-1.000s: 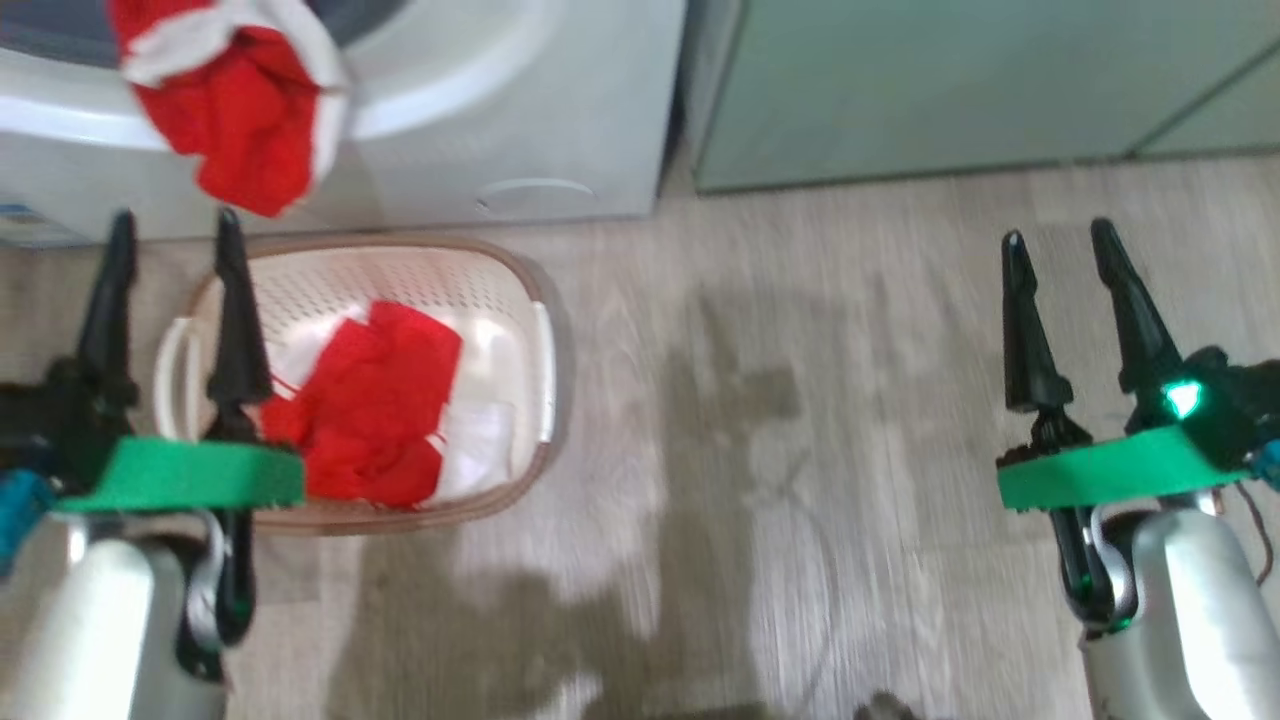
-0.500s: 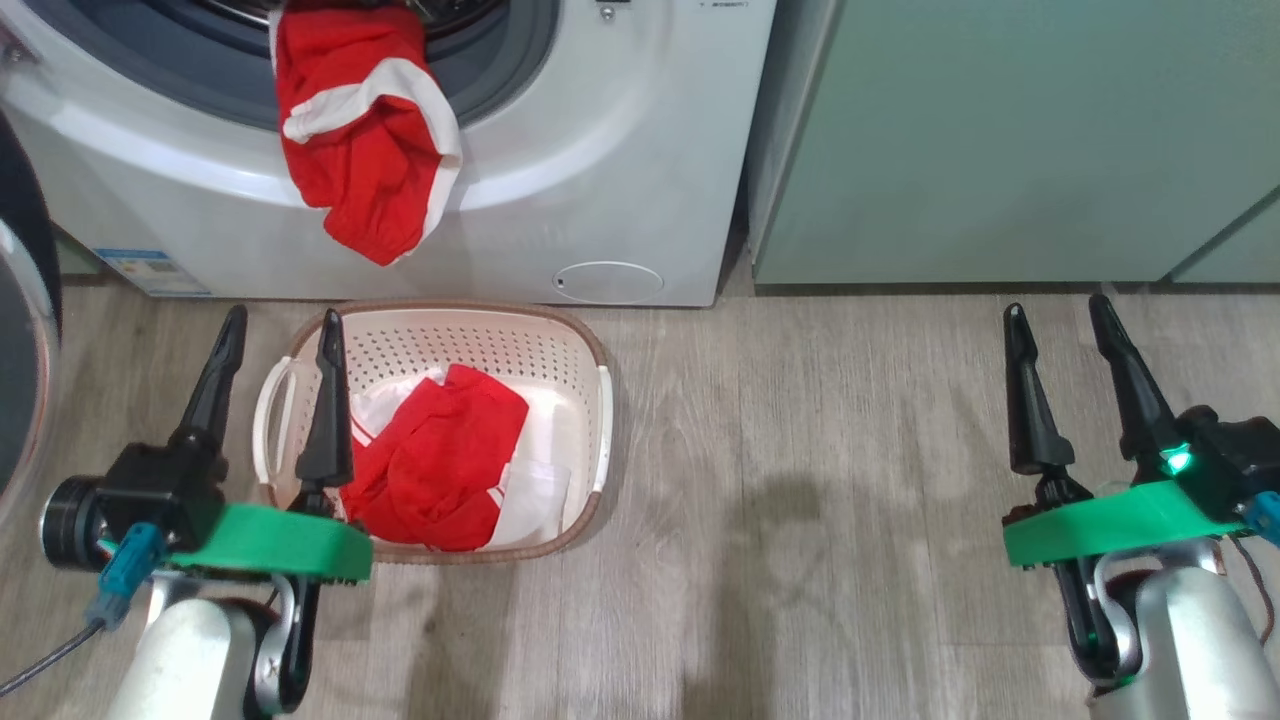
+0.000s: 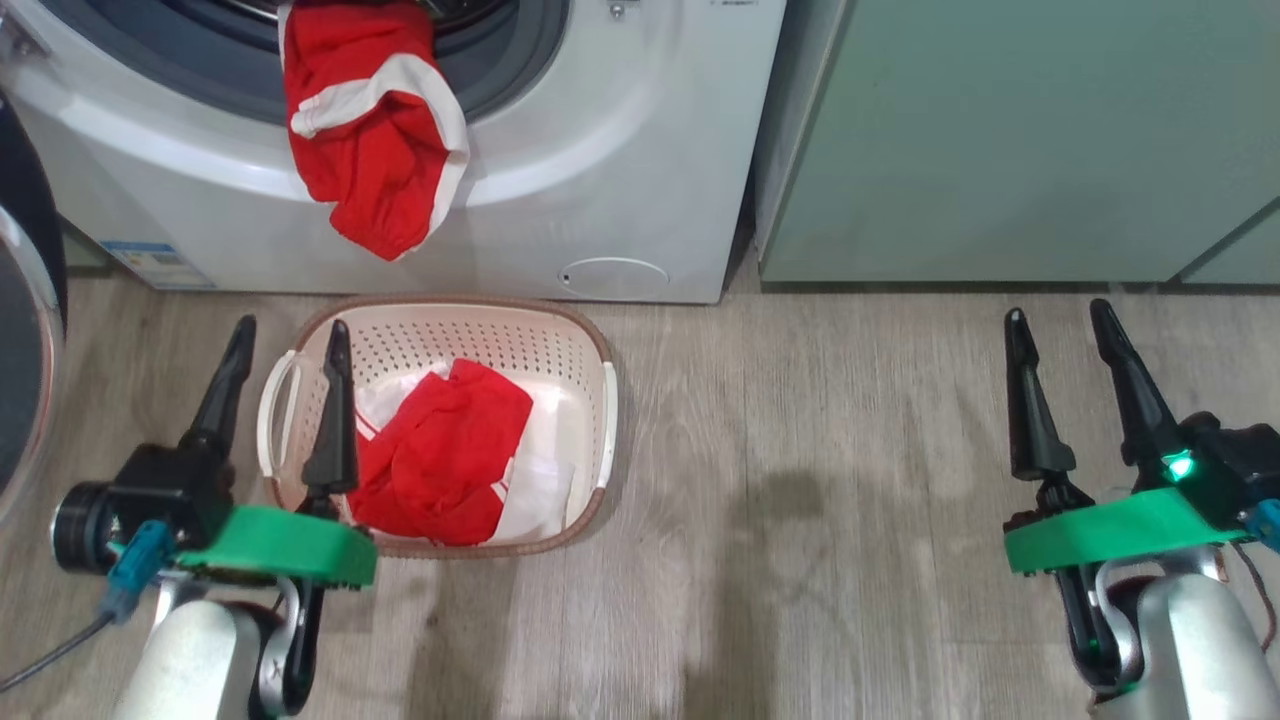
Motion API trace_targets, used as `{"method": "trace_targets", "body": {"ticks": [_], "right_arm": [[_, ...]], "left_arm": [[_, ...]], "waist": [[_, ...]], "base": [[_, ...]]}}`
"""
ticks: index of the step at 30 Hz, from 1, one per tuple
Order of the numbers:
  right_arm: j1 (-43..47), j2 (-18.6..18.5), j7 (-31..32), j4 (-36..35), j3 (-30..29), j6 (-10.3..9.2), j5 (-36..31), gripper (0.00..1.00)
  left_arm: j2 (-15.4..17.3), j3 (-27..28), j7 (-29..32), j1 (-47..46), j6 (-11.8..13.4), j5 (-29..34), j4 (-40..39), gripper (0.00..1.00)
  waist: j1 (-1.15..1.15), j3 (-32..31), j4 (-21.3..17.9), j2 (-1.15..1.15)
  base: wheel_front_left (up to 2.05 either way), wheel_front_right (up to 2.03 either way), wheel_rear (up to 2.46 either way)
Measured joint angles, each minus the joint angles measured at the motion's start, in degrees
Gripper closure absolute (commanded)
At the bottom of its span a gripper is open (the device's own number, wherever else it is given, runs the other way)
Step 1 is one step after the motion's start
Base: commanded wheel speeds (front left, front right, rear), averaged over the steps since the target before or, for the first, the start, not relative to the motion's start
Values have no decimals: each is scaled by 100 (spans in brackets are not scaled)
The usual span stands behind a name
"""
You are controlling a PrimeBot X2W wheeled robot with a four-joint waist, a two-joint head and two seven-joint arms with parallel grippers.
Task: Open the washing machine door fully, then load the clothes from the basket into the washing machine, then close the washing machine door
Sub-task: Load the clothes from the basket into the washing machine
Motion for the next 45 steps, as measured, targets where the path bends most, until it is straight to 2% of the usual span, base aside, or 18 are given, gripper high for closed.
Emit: {"method": "trace_targets", "body": {"ticks": [5,9,16,23,25,31,33,39,45], "right_arm": [[-15,0,44,-122,30,0,0,0],[-93,0,44,-265,83,0,-1,0],[-563,-1,41,-454,339,1,1,0],[-926,-1,-36,-448,625,0,85,0],[-996,-1,-73,-431,659,0,129,0],[-1046,-1,-92,-349,734,0,198,0],[-1107,-1,-92,-357,734,0,247,0],[-1132,-1,-93,-372,705,0,332,0],[-1105,-1,-93,-372,575,0,387,0]], "left_arm": [[7,-47,193,-158,-154,-21,168,0],[37,-96,514,-935,-401,-167,646,0],[237,102,1003,-2737,-839,-575,2275,0],[548,268,1308,-3906,-1188,-815,3885,0],[689,298,1311,-4192,-1260,-851,4364,0],[948,315,1276,-4699,-1307,-835,5012,0],[998,296,1277,-4840,-1310,-799,5149,100],[1029,114,1312,-5049,-1313,-701,5389,100],[1159,-170,1971,-5204,-1426,-617,5085,100]], "waist": [[0,166,-22,0],[0,469,-82,0],[2,1236,-311,0],[3,2023,-688,0],[3,2261,-872,-1],[2,2540,-1157,-1],[2,2591,-1207,0],[1,2593,-1206,0],[1,2487,-1011,0]], "base": [[0,0,0],[0,0,0],[0,0,0],[0,0,0],[0,0,0],[0,0,0],[0,0,0],[0,0,0],[0,0,0]]}}
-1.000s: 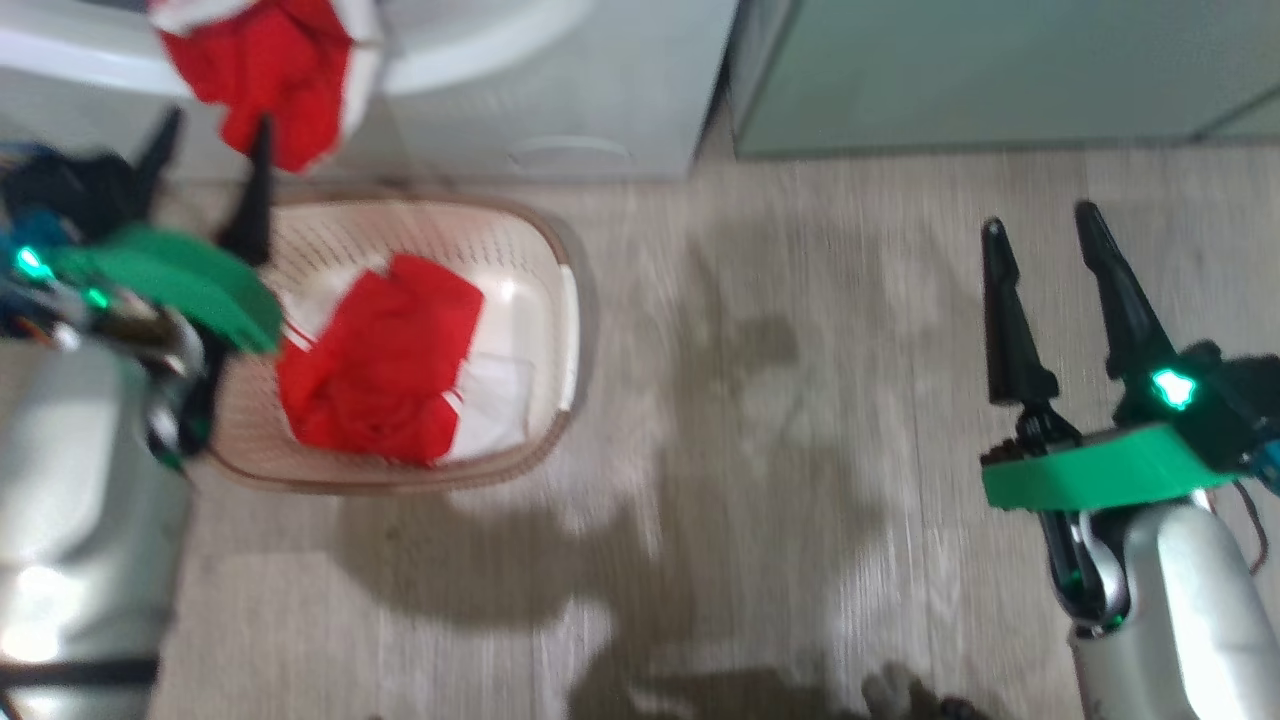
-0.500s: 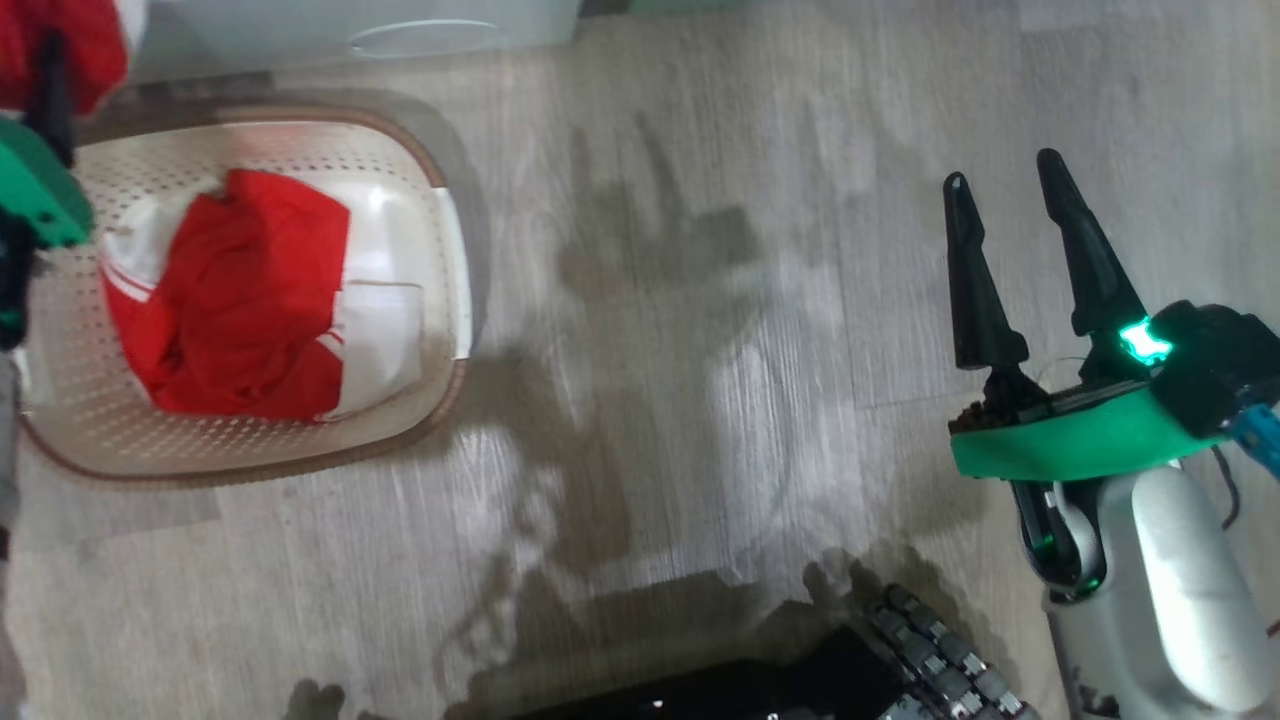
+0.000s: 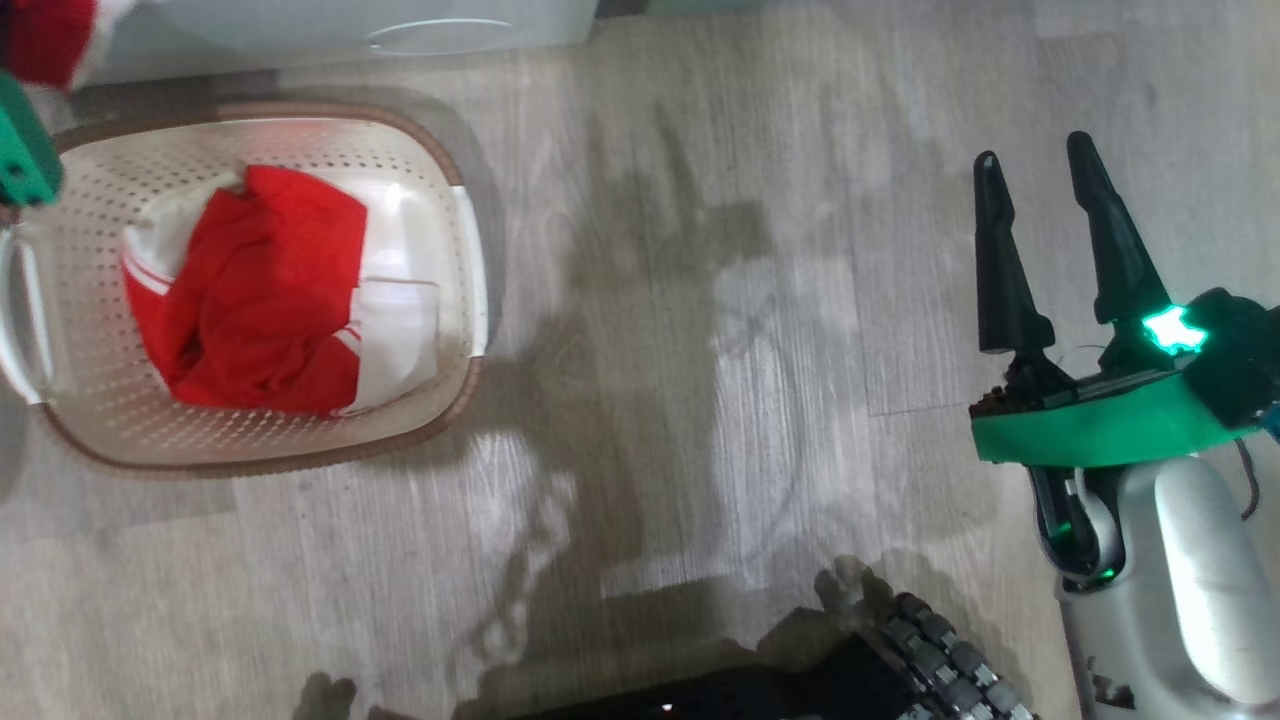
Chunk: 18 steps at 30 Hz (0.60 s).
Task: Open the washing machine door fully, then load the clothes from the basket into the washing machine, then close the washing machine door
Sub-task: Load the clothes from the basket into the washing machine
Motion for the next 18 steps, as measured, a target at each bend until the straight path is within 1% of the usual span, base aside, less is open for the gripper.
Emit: {"method": "trace_targets", "body": {"ticks": [2,5,10,15,18], "right_arm": [[10,0,0,-2,-14,1,57,0],[8,0,0,-11,-4,0,119,0],[-21,0,0,-76,148,0,309,0],[-122,0,0,-151,336,0,568,0],[-140,0,0,-189,430,0,732,0]], "left_arm": [[131,-34,391,-121,-35,-96,-310,100],[463,-101,1014,-340,-77,-230,-910,100],[984,-54,1914,-777,-78,-390,-1823,100],[1380,94,2441,-1190,91,-401,-2181,100],[1566,232,2531,-1394,235,-400,-2204,100]], "waist": [[0,-26,73,0],[0,-18,111,0],[0,111,-31,0],[0,287,-368,0],[0,431,-613,0]], "base": [[0,0,0],[0,0,0],[0,0,0],[0,0,0],[0,0,0]]}}
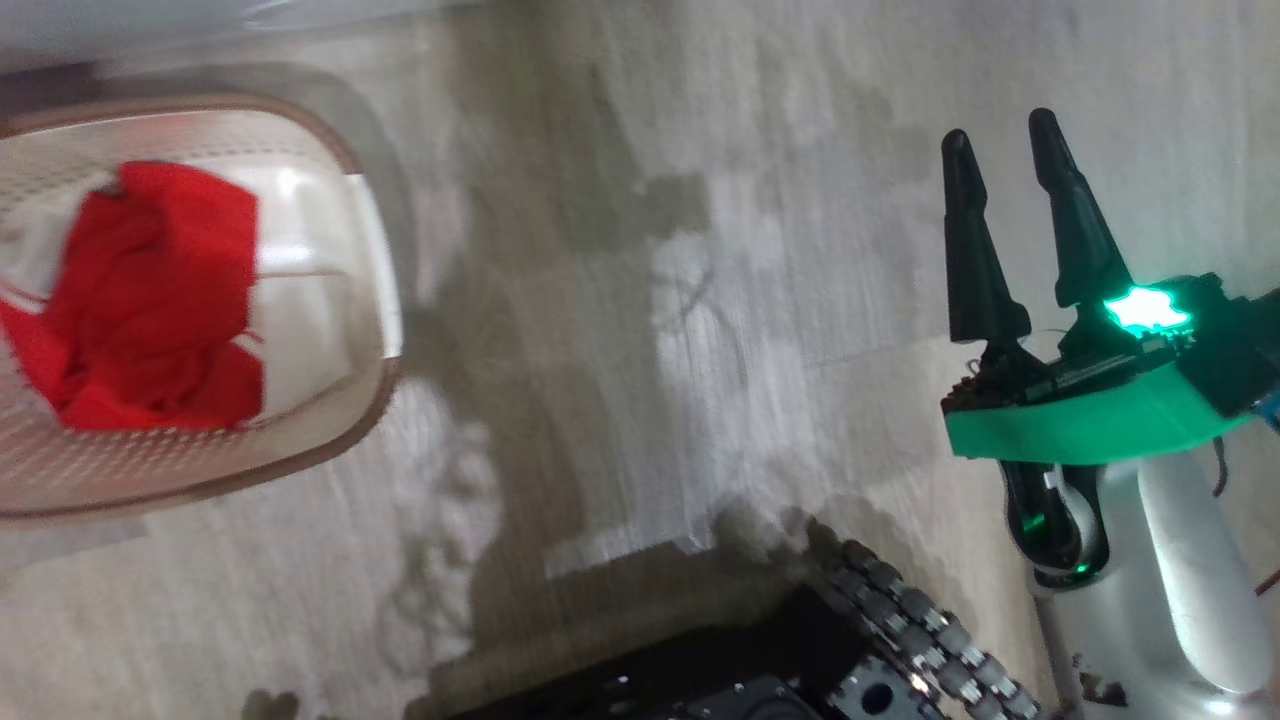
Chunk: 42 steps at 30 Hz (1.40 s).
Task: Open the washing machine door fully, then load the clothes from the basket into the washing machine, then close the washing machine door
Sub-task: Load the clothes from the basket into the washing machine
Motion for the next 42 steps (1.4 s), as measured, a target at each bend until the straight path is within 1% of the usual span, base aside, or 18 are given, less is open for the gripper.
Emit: {"method": "trace_targets", "body": {"ticks": [3,6,8,11,12,15,18,22,23,25,26,28,33,36,39,42], "right_arm": [[-2,0,0,-49,75,0,108,0],[-3,1,0,-86,154,0,190,0],[-4,1,0,-111,203,0,250,0],[-8,2,0,-191,294,0,304,0],[-8,2,0,-191,294,0,304,0],[-41,3,0,-241,326,0,363,0],[-68,4,0,-263,346,0,370,0],[-70,4,0,-264,368,0,370,0],[-71,4,0,-263,367,0,370,0],[-91,4,0,-263,366,0,369,0],[-102,4,0,-263,354,0,368,0],[-150,5,0,-257,336,0,353,0],[-201,7,0,-213,179,0,163,0],[-178,7,0,-148,47,0,-3,0],[-153,7,0,-68,-64,0,-190,0],[-101,7,0,24,-164,0,-365,0]], "left_arm": [[135,162,-97,-225,103,0,12,100],[160,350,-379,-467,275,0,105,100],[171,434,-633,-600,393,20,176,100],[212,515,-1206,-777,498,156,227,100],[212,515,-1206,-777,498,156,227,100],[253,579,-1677,-1004,625,324,307,100],[281,631,-1934,-1127,646,369,506,100],[275,670,-2068,-1125,638,312,872,100],[271,672,-2132,-1125,633,291,926,88],[248,673,-2302,-1125,563,254,1018,3],[221,673,-2392,-1124,537,250,1058,0],[162,661,-2628,-1094,456,250,1140,0],[-135,639,-3328,-661,388,189,1131,0],[-444,651,-3742,-13,394,86,958,0],[-776,602,-4065,795,414,16,584,0],[-1107,544,-4250,1670,570,-60,-11,0]], "waist": [[0,169,-241,0],[0,351,-436,0],[0,465,-553,0],[0,632,-703,0],[0,632,-703,0],[1,776,-820,0],[1,884,-894,0],[1,948,-913,0],[0,950,-903,0],[0,936,-879,0],[0,923,-859,0],[0,868,-816,0],[0,586,-646,0],[0,344,-493,0],[-1,74,-306,0],[-1,-224,-103,0]], "base": [[0,0,0],[0,0,0],[0,0,0],[0,0,0],[0,0,0],[0,0,0],[0,0,0],[0,0,0],[0,0,0],[0,0,0],[0,0,0],[0,0,0],[0,0,0],[0,0,0],[0,0,0],[0,0,0]]}}
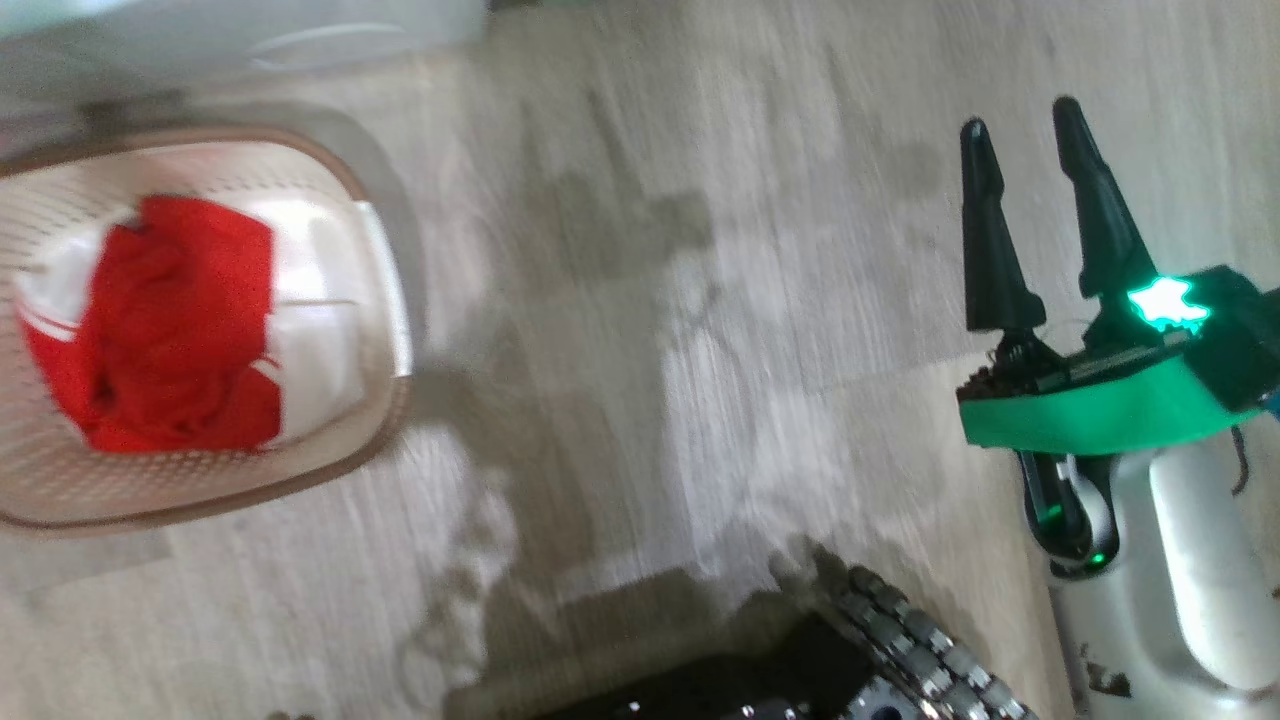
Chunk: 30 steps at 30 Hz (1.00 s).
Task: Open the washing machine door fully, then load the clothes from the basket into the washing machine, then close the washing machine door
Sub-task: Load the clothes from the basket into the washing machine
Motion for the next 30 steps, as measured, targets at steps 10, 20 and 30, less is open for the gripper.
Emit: {"method": "trace_targets", "body": {"ticks": [10,20,30], "right_arm": [[269,-1,0,391,-344,0,-406,0],[862,-1,0,738,-641,0,-647,0],[1678,1,146,595,-773,0,-656,0]], "left_arm": [[-768,-261,-214,2839,745,179,-2490,0],[-1373,-479,-236,4564,878,624,-3284,0],[-1541,-654,-236,5314,695,777,-3095,0]], "waist": [[0,-1024,657,0],[0,-2147,1216,0],[-1,-3150,1468,0]], "base": [[0,0,0],[0,0,0],[0,0,0]]}}
